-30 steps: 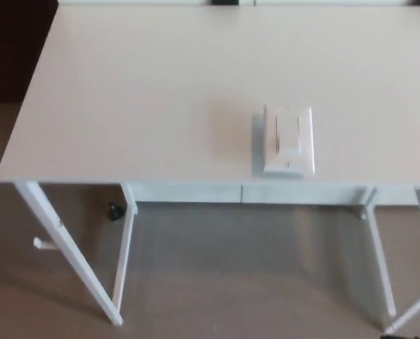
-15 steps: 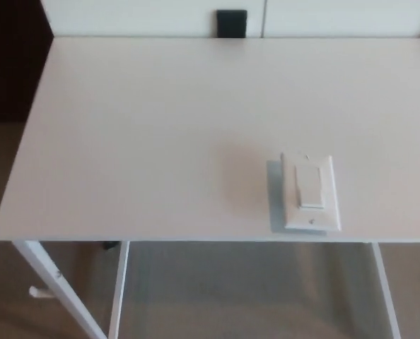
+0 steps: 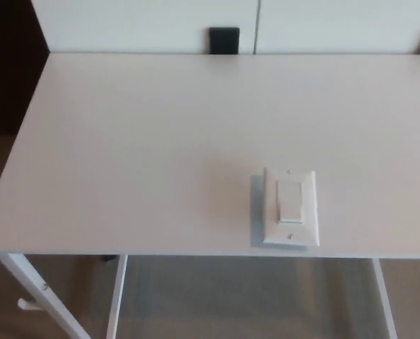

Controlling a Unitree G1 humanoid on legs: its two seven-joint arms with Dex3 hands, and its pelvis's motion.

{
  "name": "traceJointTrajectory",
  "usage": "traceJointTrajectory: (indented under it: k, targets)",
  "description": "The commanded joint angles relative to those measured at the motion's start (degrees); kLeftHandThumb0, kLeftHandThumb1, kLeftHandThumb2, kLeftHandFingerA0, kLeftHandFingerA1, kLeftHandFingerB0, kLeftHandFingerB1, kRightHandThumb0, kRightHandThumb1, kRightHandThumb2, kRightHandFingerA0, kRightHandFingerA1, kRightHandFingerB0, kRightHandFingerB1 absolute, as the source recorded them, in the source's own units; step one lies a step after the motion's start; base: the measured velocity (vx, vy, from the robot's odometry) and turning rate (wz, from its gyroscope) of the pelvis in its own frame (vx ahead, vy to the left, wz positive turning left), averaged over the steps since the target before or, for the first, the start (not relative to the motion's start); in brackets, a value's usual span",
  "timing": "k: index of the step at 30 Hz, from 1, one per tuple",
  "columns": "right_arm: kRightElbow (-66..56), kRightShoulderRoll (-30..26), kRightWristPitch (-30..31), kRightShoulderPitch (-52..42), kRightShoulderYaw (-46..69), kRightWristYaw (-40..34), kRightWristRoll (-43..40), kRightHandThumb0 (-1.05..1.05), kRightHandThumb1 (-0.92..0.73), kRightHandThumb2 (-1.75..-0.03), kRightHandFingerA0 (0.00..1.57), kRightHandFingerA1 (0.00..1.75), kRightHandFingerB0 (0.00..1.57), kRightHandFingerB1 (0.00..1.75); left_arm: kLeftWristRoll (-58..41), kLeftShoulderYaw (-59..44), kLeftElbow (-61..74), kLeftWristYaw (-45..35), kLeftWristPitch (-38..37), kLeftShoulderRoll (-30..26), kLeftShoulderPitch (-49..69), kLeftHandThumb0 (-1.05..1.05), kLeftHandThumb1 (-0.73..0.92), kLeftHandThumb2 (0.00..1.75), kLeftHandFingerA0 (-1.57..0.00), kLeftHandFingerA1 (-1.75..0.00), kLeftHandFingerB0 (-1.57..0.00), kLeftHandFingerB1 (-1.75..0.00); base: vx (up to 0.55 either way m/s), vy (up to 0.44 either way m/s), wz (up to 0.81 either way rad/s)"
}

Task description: The robot walk towards a table in front and then clicks the light switch button using the right hand's index finger

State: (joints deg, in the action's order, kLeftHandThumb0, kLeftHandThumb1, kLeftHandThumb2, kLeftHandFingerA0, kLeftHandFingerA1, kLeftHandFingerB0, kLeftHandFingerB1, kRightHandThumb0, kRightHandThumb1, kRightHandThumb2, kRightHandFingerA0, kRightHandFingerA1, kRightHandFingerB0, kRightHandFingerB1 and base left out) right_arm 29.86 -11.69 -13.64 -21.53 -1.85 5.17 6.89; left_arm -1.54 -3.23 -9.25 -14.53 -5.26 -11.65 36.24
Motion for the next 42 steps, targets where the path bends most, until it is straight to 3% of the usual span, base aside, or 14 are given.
traceJointTrajectory:
  k: [1,8,13,18,19,21,29,35,42]
  targets:
    - [0.48,-0.20,0.18,0.64,-0.57,-0.03,0.55,-0.12,-0.68,-0.71,0.60,0.77,0.23,0.52,1.86,-0.56,-0.44,1.32,-1.27,-1.41,-0.18,-0.18,0.62,0.58,-0.45,-0.43,-0.43,-0.40,0.00,-0.082,0.00]
    - [0.01,-0.08,-0.24,0.60,-0.80,0.04,0.42,-0.10,-0.68,-0.71,0.60,0.76,0.23,0.53,1.78,-0.87,-1.06,1.26,-1.16,-1.66,-0.67,-0.17,0.62,0.58,-0.44,-0.42,-0.42,-0.39,0.01,0.028,-0.03]
    - [0.48,-0.49,-0.53,1.37,-2.05,-1.15,2.33,-0.13,-0.70,-0.62,0.54,0.70,0.27,0.52,1.72,-1.01,0.88,1.46,-0.03,-2.10,-0.16,-0.16,0.63,0.58,-0.44,-0.42,-0.41,-0.39,0.06,0.161,0.06]
    - [0.56,-0.23,-0.15,1.63,-2.27,-1.28,2.23,-0.13,-0.69,-0.62,0.56,0.72,0.27,0.51,1.84,-1.38,-0.30,1.63,-0.60,-2.82,-0.98,-0.16,0.62,0.58,-0.45,-0.43,-0.42,-0.40,-0.01,0.045,0.04]
    - [0.55,-0.20,-0.25,1.61,-2.25,-1.34,2.22,-0.14,-0.66,-0.71,0.60,0.75,0.24,0.52,1.82,-1.42,-0.19,1.68,-0.43,-2.83,-0.97,-0.17,0.61,0.58,-0.45,-0.43,-0.43,-0.40,0.03,-0.021,0.07]
    - [0.27,-0.22,-0.24,1.47,-2.41,-1.53,2.52,-0.15,-0.70,-0.62,0.56,0.71,0.28,0.51,1.80,-1.59,-0.05,1.64,-0.23,-3.01,-0.99,-0.17,0.61,0.57,-0.46,-0.43,-0.43,-0.40,0.03,-0.041,0.07]
    - [-2.63,-0.77,-2.53,-0.37,-4.15,-3.05,5.14,-0.10,-0.69,-0.62,0.60,0.70,0.30,0.53,1.80,-2.06,0.11,1.13,-0.31,-3.76,-0.67,-0.16,0.61,0.58,-0.48,-0.44,-0.43,-0.40,0.00,0.000,0.00]
    - [-11.81,-0.80,-6.00,-4.40,-6.03,-3.85,6.69,-0.04,-0.62,-0.68,0.61,0.74,0.33,0.60,1.50,-2.48,-0.06,0.84,-0.18,-4.25,-1.63,-0.18,0.60,0.57,-0.46,-0.43,-0.43,-0.40,0.00,0.000,0.00]
    - [-37.64,-3.18,-6.09,-16.91,-8.83,-0.15,7.19,-0.10,-0.50,-0.76,0.64,0.77,0.41,0.66,1.61,-2.70,0.33,1.05,0.18,-4.54,-2.47,-0.18,0.61,0.58,-0.47,-0.43,-0.44,-0.39,0.00,0.000,0.00]
